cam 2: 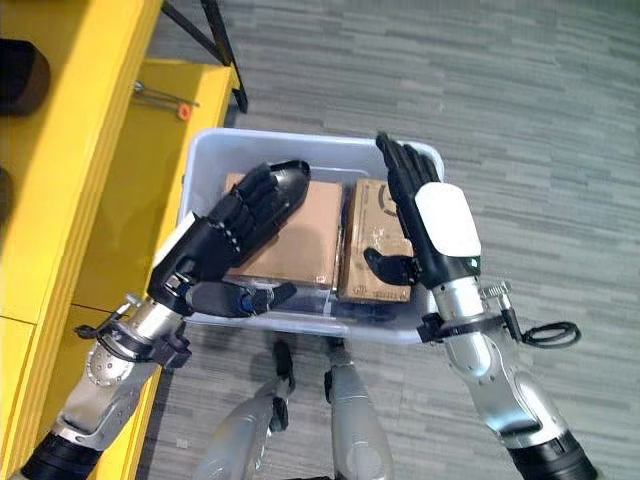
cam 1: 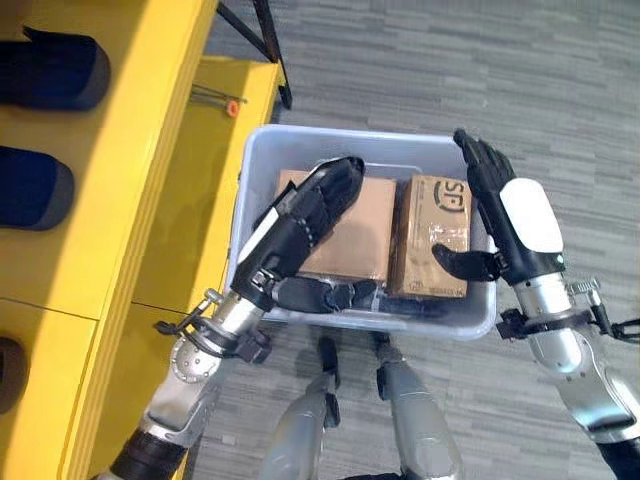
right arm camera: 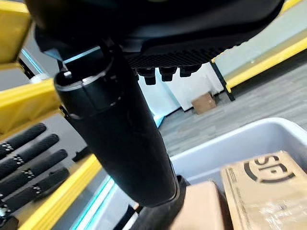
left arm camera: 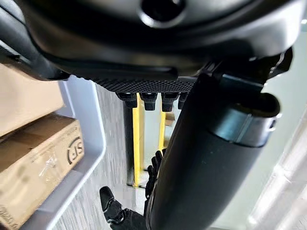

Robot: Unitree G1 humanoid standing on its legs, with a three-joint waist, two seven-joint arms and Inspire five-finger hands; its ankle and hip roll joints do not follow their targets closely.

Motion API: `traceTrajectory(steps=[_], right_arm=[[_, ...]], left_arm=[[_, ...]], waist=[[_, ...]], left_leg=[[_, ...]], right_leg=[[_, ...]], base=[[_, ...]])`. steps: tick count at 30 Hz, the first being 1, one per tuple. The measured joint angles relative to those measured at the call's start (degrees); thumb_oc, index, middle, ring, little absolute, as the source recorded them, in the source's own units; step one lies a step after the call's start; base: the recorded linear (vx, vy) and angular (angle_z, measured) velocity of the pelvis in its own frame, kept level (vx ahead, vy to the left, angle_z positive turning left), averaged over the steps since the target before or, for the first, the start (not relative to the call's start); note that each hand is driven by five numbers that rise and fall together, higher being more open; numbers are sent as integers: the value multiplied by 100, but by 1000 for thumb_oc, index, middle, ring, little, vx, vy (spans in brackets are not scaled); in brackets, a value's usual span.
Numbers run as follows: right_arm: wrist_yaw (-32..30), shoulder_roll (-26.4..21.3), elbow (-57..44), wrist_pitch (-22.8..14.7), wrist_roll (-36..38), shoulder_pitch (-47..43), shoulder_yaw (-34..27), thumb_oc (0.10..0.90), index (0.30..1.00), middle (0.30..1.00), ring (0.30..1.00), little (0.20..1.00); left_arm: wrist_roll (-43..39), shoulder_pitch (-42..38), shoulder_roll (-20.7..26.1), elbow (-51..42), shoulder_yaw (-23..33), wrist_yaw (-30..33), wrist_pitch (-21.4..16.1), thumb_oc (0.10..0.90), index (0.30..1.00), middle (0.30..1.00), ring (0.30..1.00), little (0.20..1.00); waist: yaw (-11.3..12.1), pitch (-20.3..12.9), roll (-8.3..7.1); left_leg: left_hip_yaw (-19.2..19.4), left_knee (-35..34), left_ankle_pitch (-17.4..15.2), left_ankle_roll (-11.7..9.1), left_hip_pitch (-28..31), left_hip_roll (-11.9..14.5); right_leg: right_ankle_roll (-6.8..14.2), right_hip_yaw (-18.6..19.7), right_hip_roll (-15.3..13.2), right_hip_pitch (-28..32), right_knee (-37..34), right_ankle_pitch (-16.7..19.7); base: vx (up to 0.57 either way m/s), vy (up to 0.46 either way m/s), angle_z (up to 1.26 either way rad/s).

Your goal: Move parts from the plastic box to the shelf.

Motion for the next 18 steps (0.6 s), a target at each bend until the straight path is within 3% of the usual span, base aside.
traceTrajectory(steps=[1, 5, 8, 14, 18], right_arm=[[0, 4, 31, 0, 9, -17, 38, 900, 1000, 1000, 1000, 1000], [0, 4, 241, 82, 45, -232, 125, 900, 1000, 1000, 1000, 1000], [1, -2, 241, 106, 44, -228, 126, 900, 1000, 1000, 1000, 1000], [22, -9, 241, 58, 26, -264, 233, 900, 1000, 1000, 1000, 1000], [166, -146, 240, -63, -188, -771, 551, 900, 1000, 1000, 1000, 1000]], left_arm=[[1, 28, 4, 2, -38, 14, 0, 900, 1000, 1000, 1000, 1000], [2, -20, -6, 1, -57, 38, -10, 900, 1000, 1000, 1000, 1000], [0, -140, -8, 8, -48, 146, -21, 900, 1000, 1000, 1000, 1000], [-1, -241, -8, 4, -48, 226, -131, 900, 1000, 1000, 1000, 1000], [-8, -193, -10, 8, -42, 409, -127, 900, 1000, 1000, 1000, 1000]], waist=[[-1, 0, -1], [-35, -5, 14], [-76, -7, 21], [-67, -11, 41], [-10, -10, 53]], left_leg=[[-39, -39, 2, -40, 32, -6], [-61, -202, -8, -196, 120, 191], [-54, -338, 7, -293, 322, 312], [-54, -446, 0, -369, 460, 345], [-69, -449, 12, -386, 436, 324]], right_leg=[[-26, -6, 7, 18, -17, 183], [-207, -124, 231, 134, -245, 317], [-225, -133, 342, 338, -413, 330], [-286, -139, 375, 507, -587, 367], [-297, -155, 351, 508, -612, 361]], base=[[65, -46, 14], [50, -12, -3], [48, -1, -11], [66, -15, -1], [60, -50, 3]])
